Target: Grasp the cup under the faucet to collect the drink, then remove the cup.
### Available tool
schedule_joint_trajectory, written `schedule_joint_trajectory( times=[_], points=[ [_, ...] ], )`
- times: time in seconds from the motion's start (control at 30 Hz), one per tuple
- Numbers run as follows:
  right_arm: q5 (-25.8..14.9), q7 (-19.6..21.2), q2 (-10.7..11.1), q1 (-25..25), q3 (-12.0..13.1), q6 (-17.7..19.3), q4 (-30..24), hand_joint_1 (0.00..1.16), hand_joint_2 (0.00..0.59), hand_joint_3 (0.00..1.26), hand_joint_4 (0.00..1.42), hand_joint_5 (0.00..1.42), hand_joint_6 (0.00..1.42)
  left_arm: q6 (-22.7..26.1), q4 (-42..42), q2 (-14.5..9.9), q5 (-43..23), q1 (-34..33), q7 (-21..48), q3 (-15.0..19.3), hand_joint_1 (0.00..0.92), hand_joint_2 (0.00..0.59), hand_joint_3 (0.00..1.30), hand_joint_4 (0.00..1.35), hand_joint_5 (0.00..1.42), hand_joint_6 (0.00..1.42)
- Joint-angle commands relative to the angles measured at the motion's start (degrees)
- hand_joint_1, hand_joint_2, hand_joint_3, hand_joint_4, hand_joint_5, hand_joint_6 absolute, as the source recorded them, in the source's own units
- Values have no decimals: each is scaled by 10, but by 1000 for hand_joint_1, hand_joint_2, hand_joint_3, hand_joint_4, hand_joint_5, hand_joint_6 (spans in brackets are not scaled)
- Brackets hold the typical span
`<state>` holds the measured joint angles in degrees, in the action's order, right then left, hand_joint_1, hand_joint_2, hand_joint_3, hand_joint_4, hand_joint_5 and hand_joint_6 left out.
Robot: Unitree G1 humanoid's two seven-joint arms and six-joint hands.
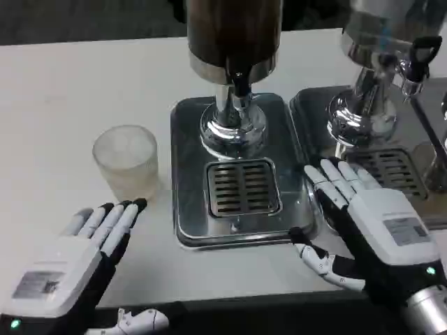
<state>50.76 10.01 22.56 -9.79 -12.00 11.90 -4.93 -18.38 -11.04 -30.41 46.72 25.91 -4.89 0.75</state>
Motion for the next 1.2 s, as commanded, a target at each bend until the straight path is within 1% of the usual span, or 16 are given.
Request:
schedule_joint_trajectory(
  times=[0.03, 0.27, 0.37, 0.5, 0.53, 0.63, 0.67, 0.73, 0.8, 0.9, 1.0, 1.13, 1.2],
  points=[
    [-8, 10, -1, -3, 0, -4, -7, 318, 436, 84, 0, 0, 0, 5, 7, -8, -6, -7, 10, -8, 0, 46, 0, 0, 0, 0],
    [-11, 13, -2, -1, -1, -4, -3, 317, 436, 102, 0, 0, 0, 8, 9, -12, -12, -12, 15, -12, 0, 48, 0, 0, 0, 0],
    [-14, 17, -2, -1, -1, -3, -3, 317, 436, 108, 0, 0, 0, 4, 13, -12, -16, -11, 5, -13, 0, 46, 0, 0, 0, 0],
    [-19, 31, -4, -3, 1, 0, -1, 318, 438, 115, 0, 0, 0, -21, 21, -7, -30, -6, -29, -6, 0, 34, 0, 0, 0, 0],
    [-19, 34, -5, -3, 1, 1, -1, 320, 438, 116, 0, 0, 0, -38, 26, -2, -42, -4, -50, 0, 0, 33, 0, 0, 0, 0],
    [-28, 36, -15, 1, -1, -5, 2, 332, 438, 132, 0, 0, 0, -81, 46, 8, -71, -5, -100, 17, 0, 19, 0, 0, 0, 0],
    [-28, 37, -18, 2, -2, -7, 2, 333, 438, 133, 0, 0, 0, -98, 62, 13, -83, -13, -119, 24, 0, 9, 0, 0, 0, 0],
    [-27, 40, -31, 4, -5, -15, 2, 336, 438, 134, 0, 0, 0, -121, 95, 13, -102, -32, -141, 34, 0, 1, 0, 0, 0, 0],
    [-29, 43, -38, 4, -6, -18, 2, 338, 438, 136, 0, 0, 0, -130, 123, 13, -114, -56, -145, 38, 0, 0, 0, 0, 0, 0],
    [-31, 45, -47, 4, -9, -20, 4, 347, 444, 145, 10, 0, 0, -142, 182, 14, -142, -110, -148, 41, 0, 0, 0, 0, 0, 0],
    [-32, 48, -53, 5, -13, -22, 4, 354, 450, 146, 26, 0, 0, -163, 242, 19, -162, -155, -167, 45, 0, 0, 0, 0, 0, 13],
    [-35, 51, -61, 7, -17, -21, 3, 373, 445, 156, 67, 0, 0, -179, 369, 20, -176, -251, -179, 34, 83, 0, 0, 0, 3, 54],
    [-33, 54, -67, 7, -21, -22, 0, 379, 444, 156, 82, 0, 0, -190, 429, 15, -176, -292, -181, 26, 106, 0, 0, 0, 22, 83]
  ],
)
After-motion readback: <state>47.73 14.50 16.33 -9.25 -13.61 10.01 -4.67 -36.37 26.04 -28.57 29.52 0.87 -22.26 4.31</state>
